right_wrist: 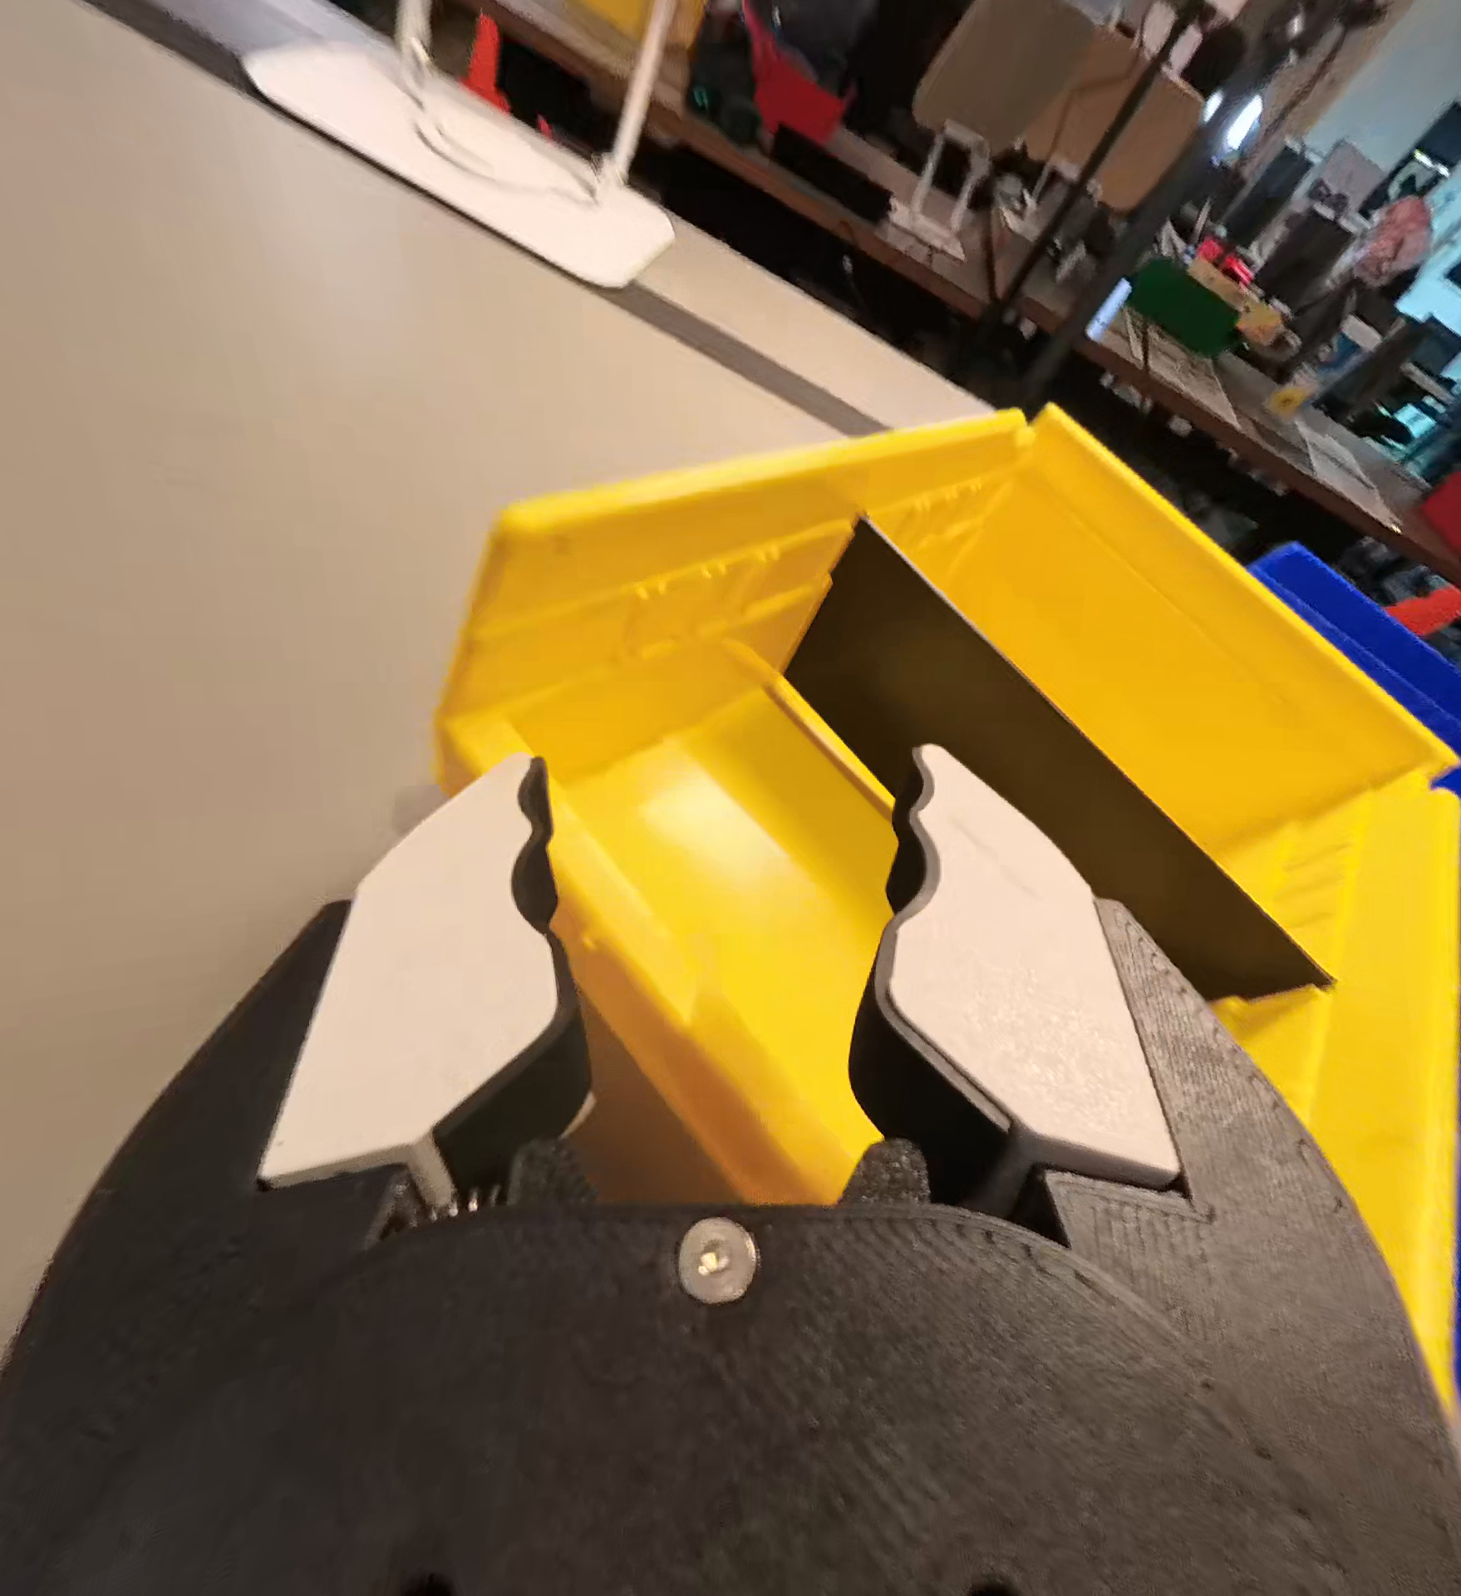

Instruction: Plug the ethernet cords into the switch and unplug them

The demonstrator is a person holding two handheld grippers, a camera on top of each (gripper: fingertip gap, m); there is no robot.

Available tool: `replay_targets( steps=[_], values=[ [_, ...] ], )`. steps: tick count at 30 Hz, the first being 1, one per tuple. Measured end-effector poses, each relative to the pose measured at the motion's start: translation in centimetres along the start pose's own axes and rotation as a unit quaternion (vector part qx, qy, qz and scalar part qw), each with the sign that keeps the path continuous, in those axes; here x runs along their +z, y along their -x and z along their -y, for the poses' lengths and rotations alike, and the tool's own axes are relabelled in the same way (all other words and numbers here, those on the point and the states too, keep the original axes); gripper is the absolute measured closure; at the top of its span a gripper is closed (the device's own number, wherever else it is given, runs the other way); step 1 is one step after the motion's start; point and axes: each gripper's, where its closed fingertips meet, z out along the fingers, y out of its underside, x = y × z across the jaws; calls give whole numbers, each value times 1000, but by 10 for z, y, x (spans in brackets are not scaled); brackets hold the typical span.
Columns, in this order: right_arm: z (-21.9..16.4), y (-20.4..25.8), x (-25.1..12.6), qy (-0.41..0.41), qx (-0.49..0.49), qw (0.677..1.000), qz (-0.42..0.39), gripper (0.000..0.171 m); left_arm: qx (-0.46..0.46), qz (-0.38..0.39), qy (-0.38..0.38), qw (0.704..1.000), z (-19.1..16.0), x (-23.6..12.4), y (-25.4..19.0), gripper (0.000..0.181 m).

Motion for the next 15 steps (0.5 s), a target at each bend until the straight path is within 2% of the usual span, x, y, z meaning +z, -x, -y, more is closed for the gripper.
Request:
replay_targets(
  steps=[3,5,8,11,13,15],
  values=[
    [21,21,9,-31,14,999,18,95,-40,28,-77,996,39,5,-5,105],
    [27,30,21,-25,8,1000,10,94,-39,57,-74,995,45,21,-4,106],
    [25,30,38,9,-7,1000,-28,97,-40,81,-41,995,34,42,4,108],
    [23,27,46,34,1,999,-39,102,-50,90,-39,994,28,46,13,122],
    [23,26,50,36,6,999,-35,108,-21,114,-25,993,23,48,18,134],
    [23,28,51,37,0,999,-30,122,8,136,-12,991,18,50,26,152]
  ],
)
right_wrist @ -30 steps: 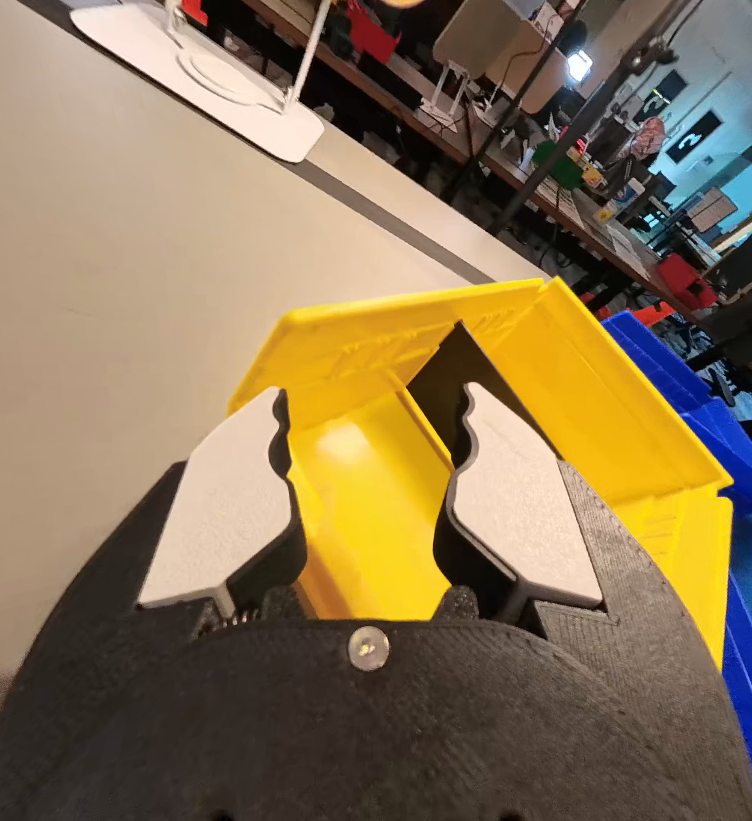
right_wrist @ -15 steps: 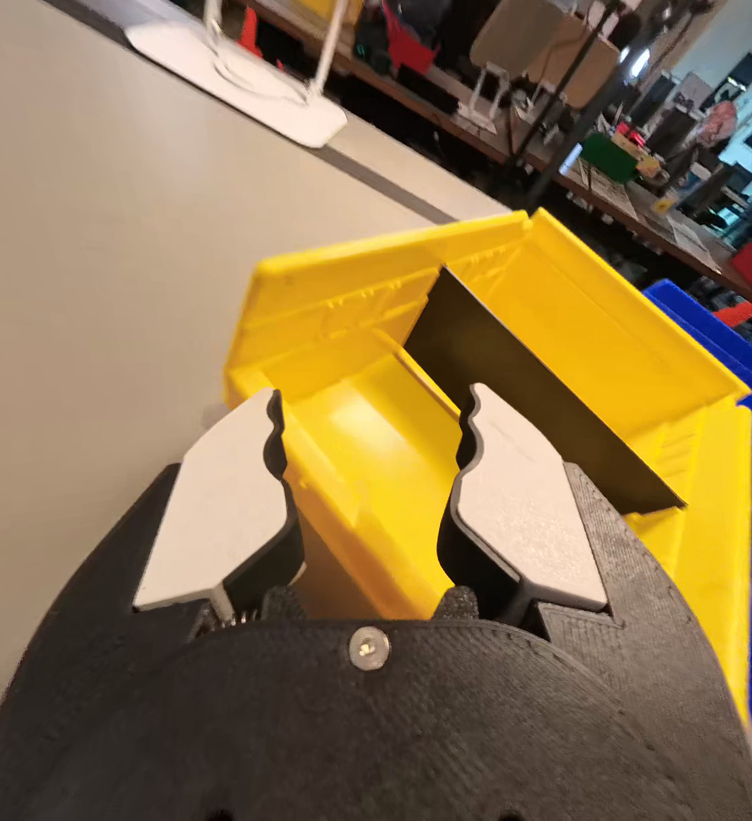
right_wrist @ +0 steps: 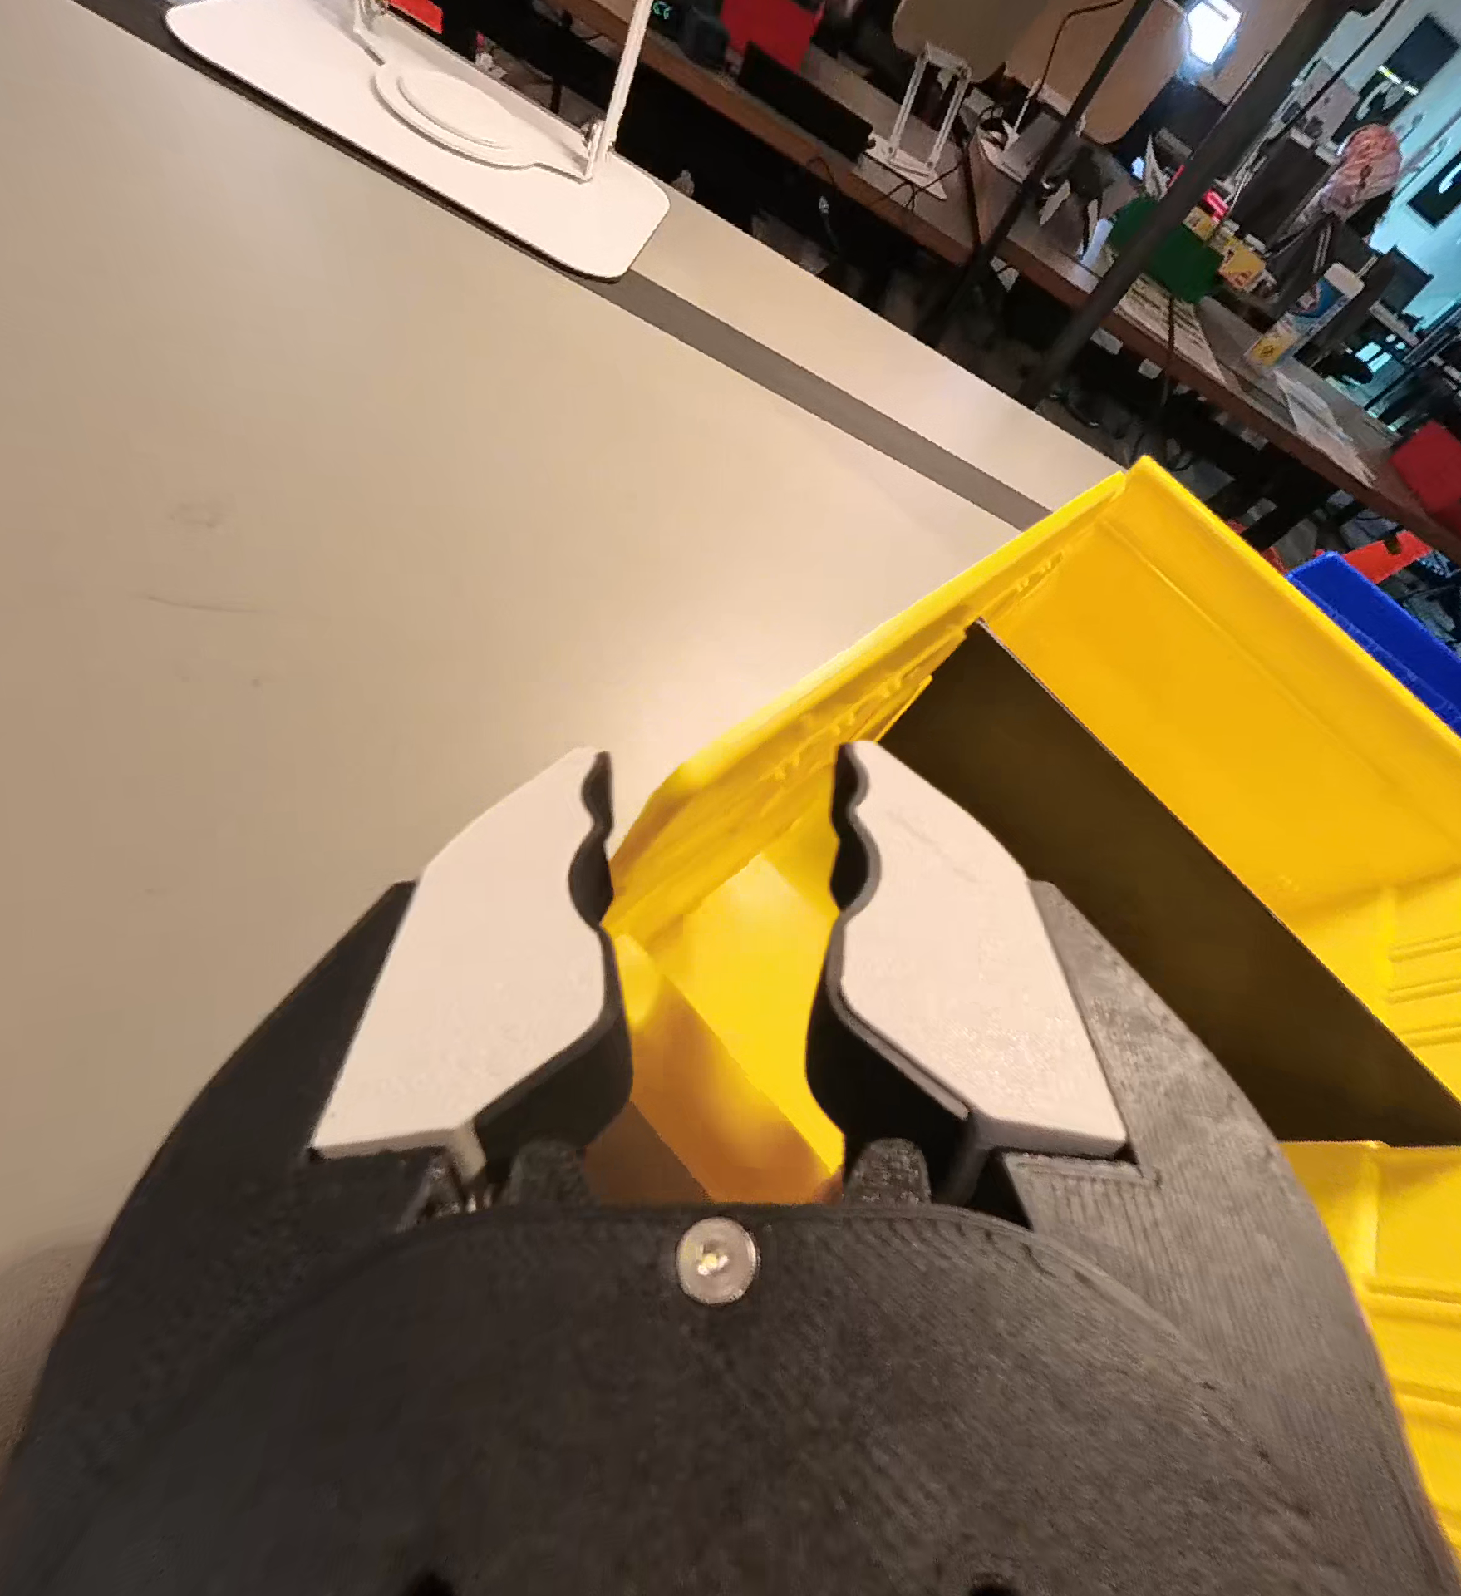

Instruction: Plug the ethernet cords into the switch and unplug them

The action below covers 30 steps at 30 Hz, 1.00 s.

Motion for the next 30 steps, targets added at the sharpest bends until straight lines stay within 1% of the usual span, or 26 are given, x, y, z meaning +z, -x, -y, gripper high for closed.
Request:
replay_targets(
  steps=[1,2,7,11,14,16,18,20,22,26,30],
  values=[
    [-1,0,-1,-4,-6,1000,-1,131,7,-5,-3,1000,-1,-1,1,154],
    [-1,-2,-2,-8,-12,1000,-6,135,13,-10,-1,1000,-4,-3,2,157],
    [-15,-15,-21,-36,-25,999,-2,142,52,0,17,999,-31,-28,24,162],
    [-35,-32,-40,-44,-28,999,-1,151,38,-22,30,999,-59,-55,43,166],
    [-48,-50,-48,-34,-39,998,-22,155,26,-29,24,999,-69,-66,52,166],
    [-54,-58,-48,-20,-44,998,-32,156,20,-30,-2,999,-65,-66,52,153],
    [-59,-62,-44,-1,-46,998,-37,151,21,-21,-11,1000,-62,-61,51,145],
    [-62,-63,-38,12,-38,999,-37,149,39,10,-8,999,-64,-53,53,149],
    [-63,-63,-34,13,-35,998,-40,150,58,40,2,998,-71,-45,58,161],
    [-63,-64,-34,8,-38,998,-50,151,40,33,-16,999,-74,-47,60,165],
    [-66,-73,-35,7,-23,998,-53,157,23,46,-29,998,-81,-51,73,170]
  ],
)
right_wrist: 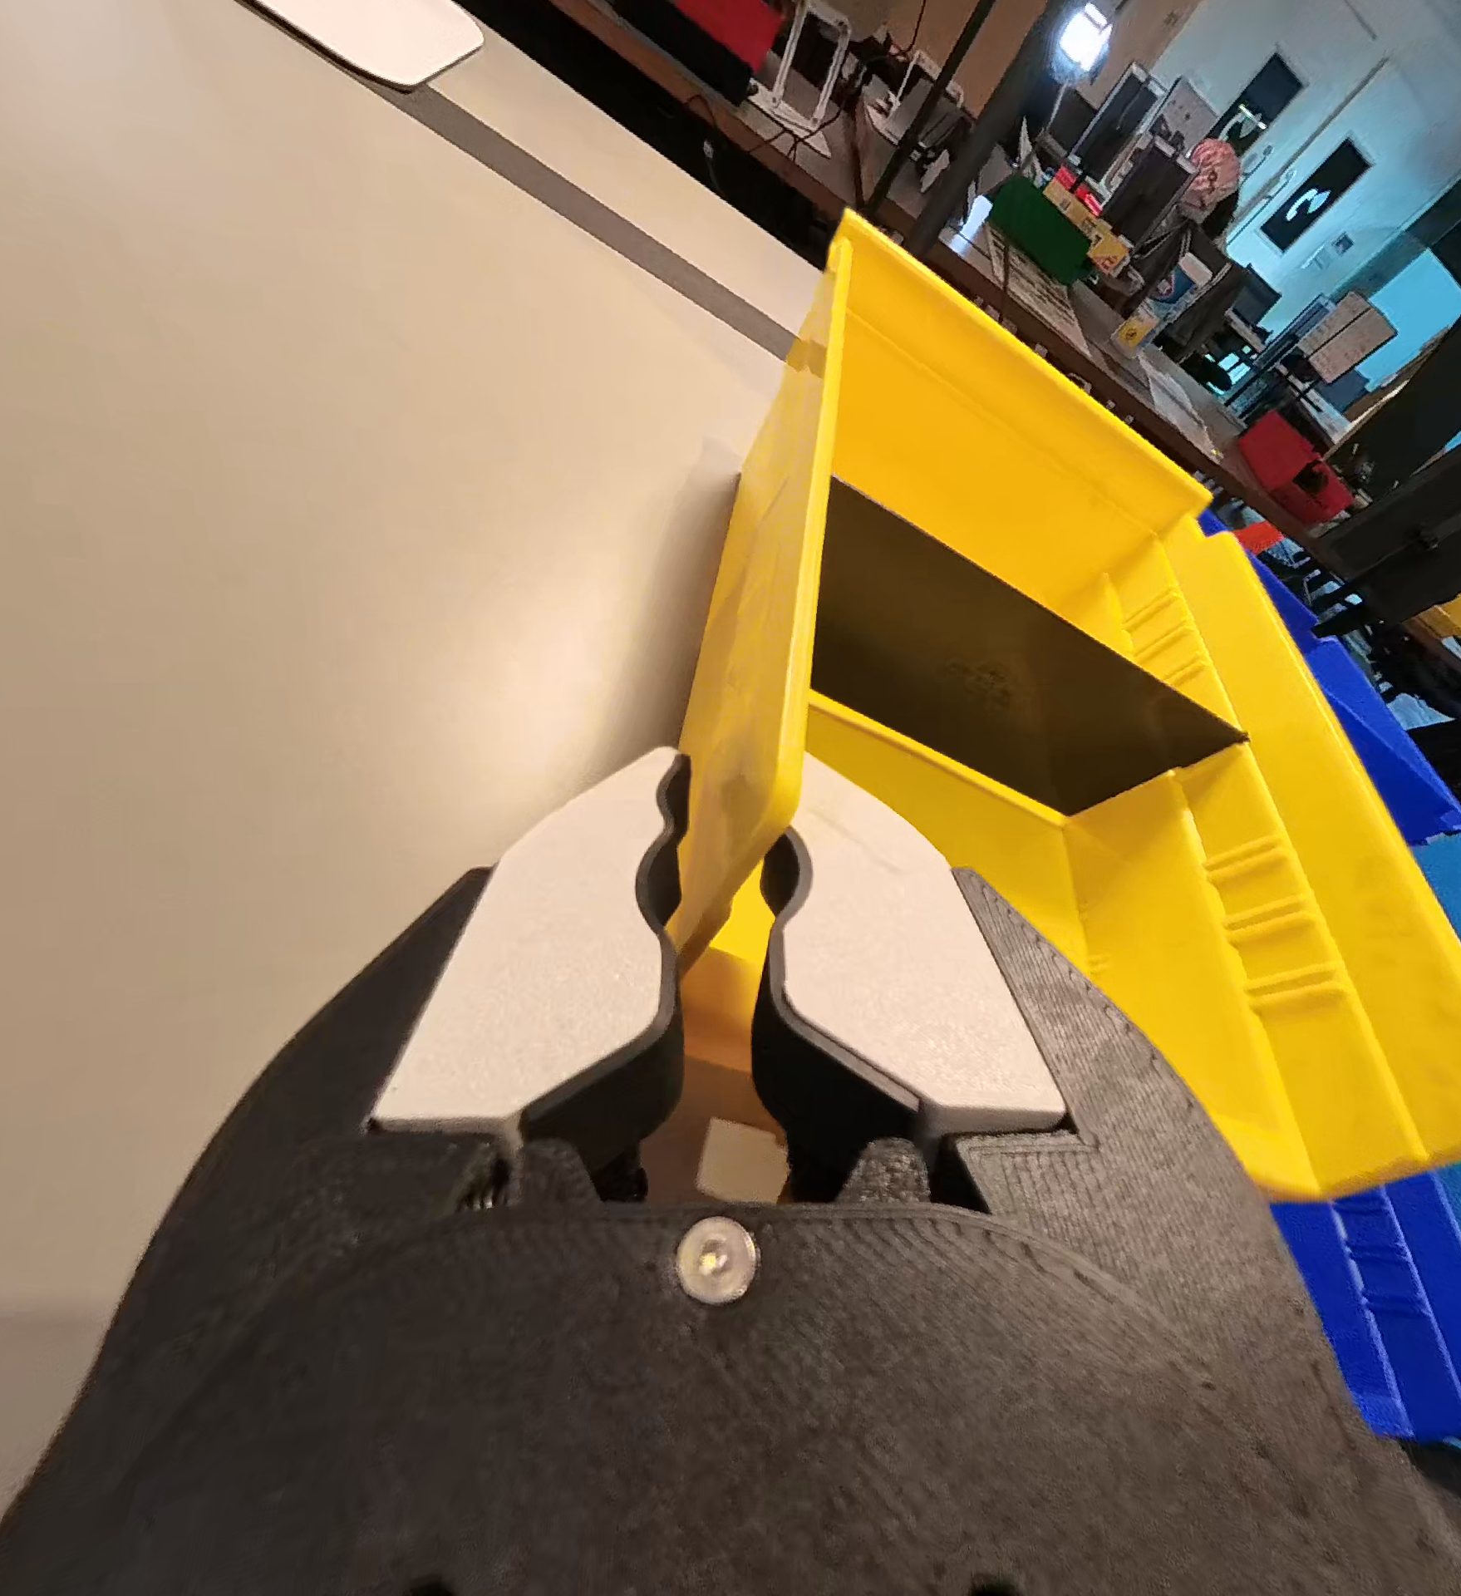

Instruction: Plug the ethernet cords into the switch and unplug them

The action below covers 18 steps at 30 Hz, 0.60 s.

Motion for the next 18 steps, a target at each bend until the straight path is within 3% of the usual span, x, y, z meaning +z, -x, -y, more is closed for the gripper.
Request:
replay_targets(
  steps=[18],
  values=[
    [-4,-15,4,-33,-12,999,9,162,-10,87,-140,986,8,-25,66,170]
  ],
)
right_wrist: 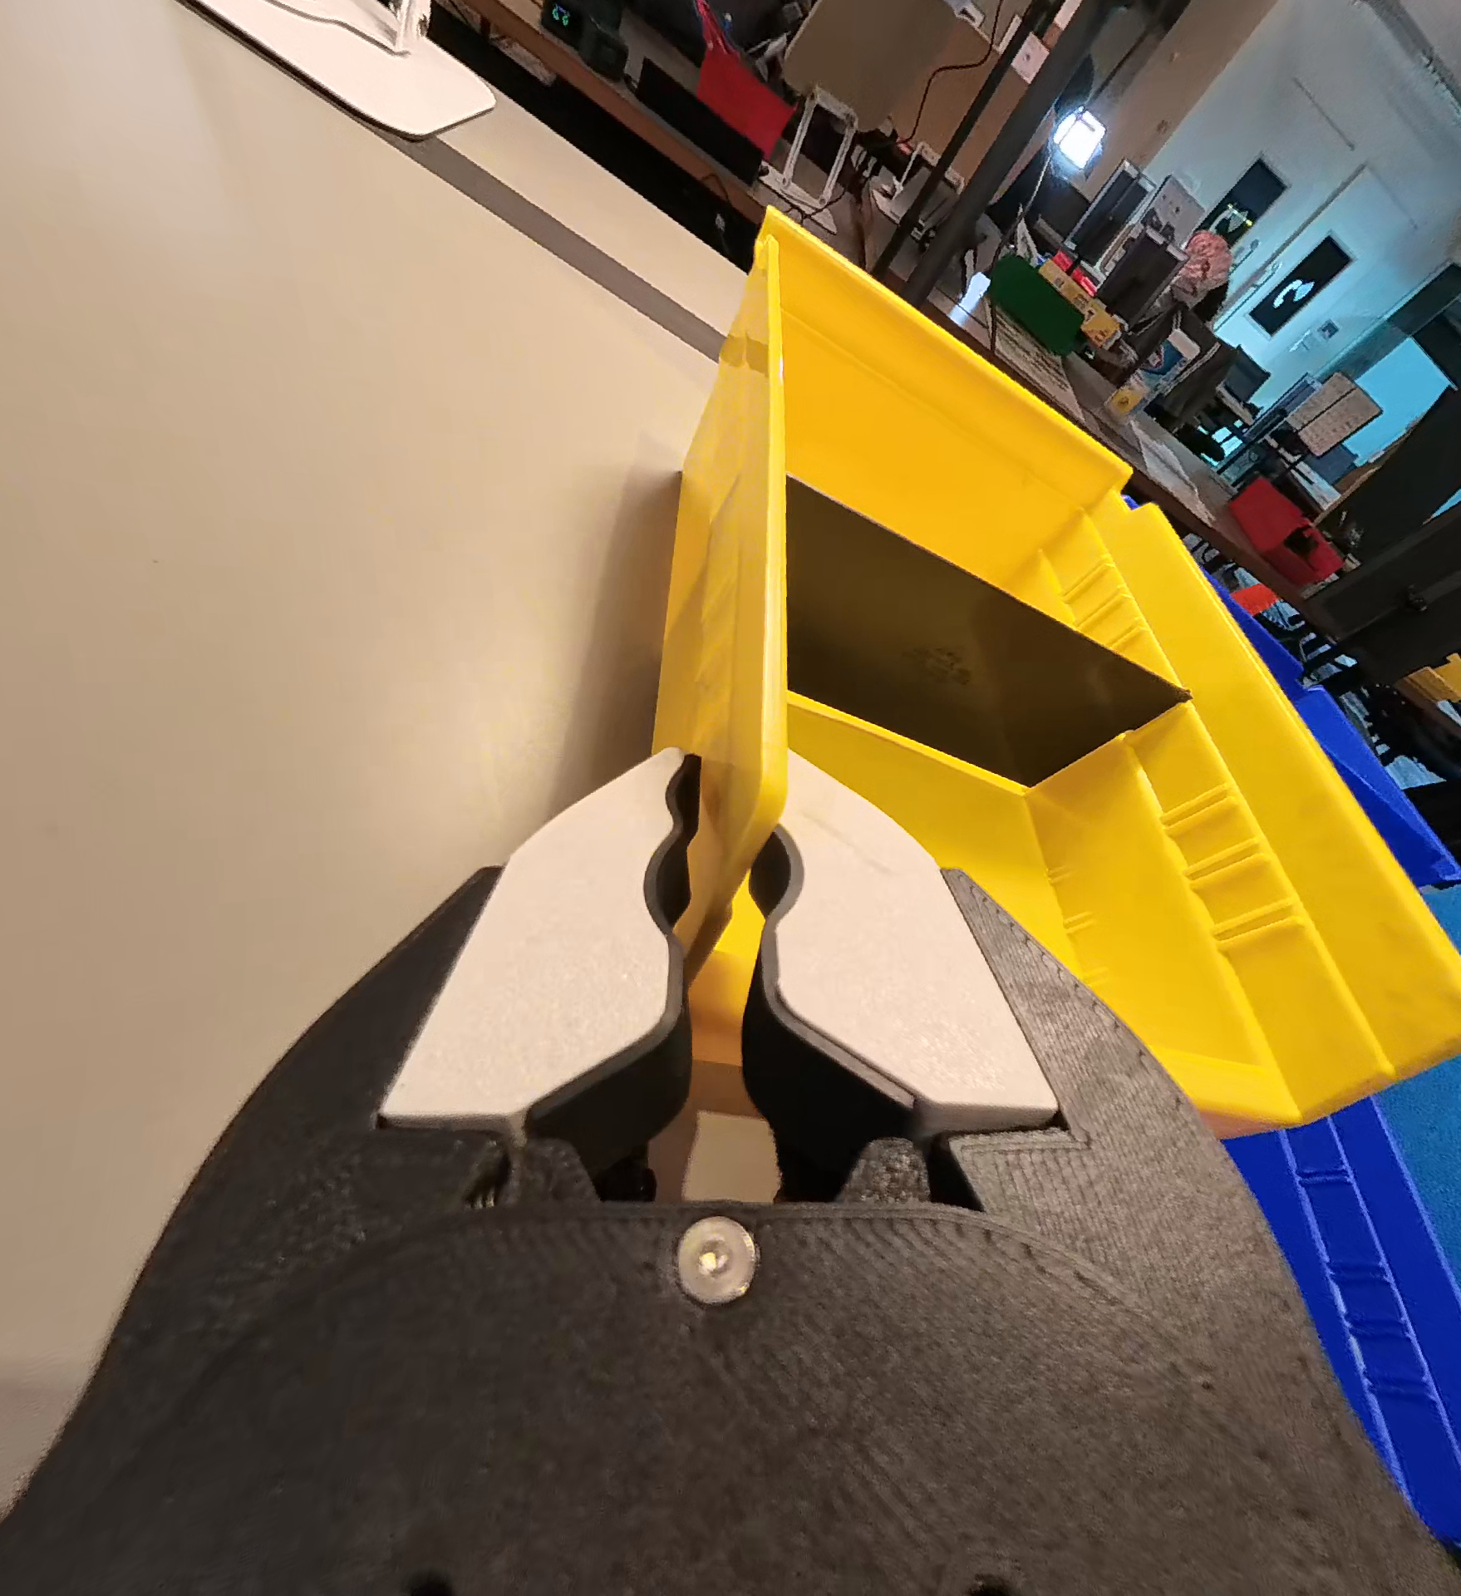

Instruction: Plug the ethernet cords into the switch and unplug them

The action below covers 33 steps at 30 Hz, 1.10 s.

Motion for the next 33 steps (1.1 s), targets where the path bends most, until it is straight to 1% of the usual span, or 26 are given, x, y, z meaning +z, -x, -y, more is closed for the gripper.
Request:
replay_targets(
  steps=[7,9,12,15,20,23,27,33],
  values=[
    [-2,-5,2,1,-1,1000,-1,162,8,35,1,999,-4,0,26,168],
    [-3,-6,3,0,1,1000,0,162,11,34,3,999,-7,2,30,169],
    [-3,-9,6,0,6,1000,0,162,-13,27,3,1000,-11,5,35,169],
    [-4,-11,8,0,11,1000,1,162,-19,22,6,1000,-14,10,37,169],
    [-5,-14,10,4,1,1000,3,162,-47,-4,22,999,-26,22,34,172],
    [-7,-17,11,6,5,1000,21,163,-73,-27,33,996,-33,27,34,174],
    [-10,-23,14,10,10,999,47,165,-70,-75,62,993,-49,33,23,176],
    [-10,-24,20,15,19,998,59,166,-77,-98,80,989,-61,36,21,177]
  ],
)
